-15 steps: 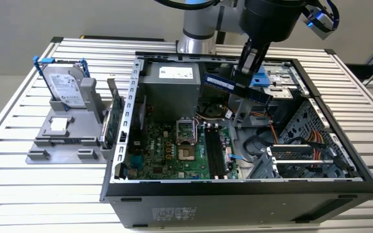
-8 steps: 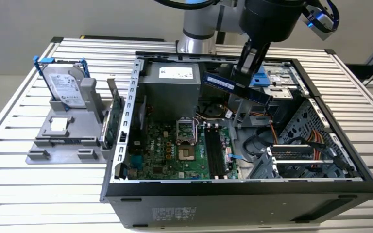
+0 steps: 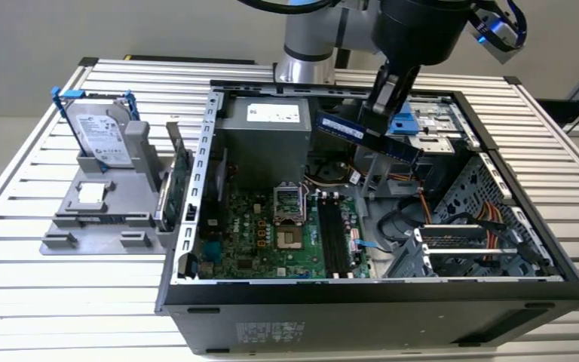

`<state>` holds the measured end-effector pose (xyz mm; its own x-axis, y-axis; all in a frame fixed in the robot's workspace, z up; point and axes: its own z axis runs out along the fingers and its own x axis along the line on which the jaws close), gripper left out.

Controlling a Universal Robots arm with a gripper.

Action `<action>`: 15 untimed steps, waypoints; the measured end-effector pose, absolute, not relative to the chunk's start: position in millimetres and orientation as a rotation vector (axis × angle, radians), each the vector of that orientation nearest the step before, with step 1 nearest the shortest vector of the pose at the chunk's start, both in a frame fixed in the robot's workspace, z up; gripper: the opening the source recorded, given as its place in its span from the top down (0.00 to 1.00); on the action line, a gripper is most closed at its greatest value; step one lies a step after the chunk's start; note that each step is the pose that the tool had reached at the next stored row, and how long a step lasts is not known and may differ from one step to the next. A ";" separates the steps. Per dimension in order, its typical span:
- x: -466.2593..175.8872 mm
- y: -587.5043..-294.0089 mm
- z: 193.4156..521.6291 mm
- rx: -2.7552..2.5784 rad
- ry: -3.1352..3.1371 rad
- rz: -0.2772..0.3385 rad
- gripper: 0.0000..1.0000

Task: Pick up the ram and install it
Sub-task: 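Insert the ram into the slot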

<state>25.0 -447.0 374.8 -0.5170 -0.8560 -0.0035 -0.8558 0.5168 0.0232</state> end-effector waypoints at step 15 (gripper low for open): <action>25.0 -447.0 374.8 1.486 -2.759 -0.035 1.00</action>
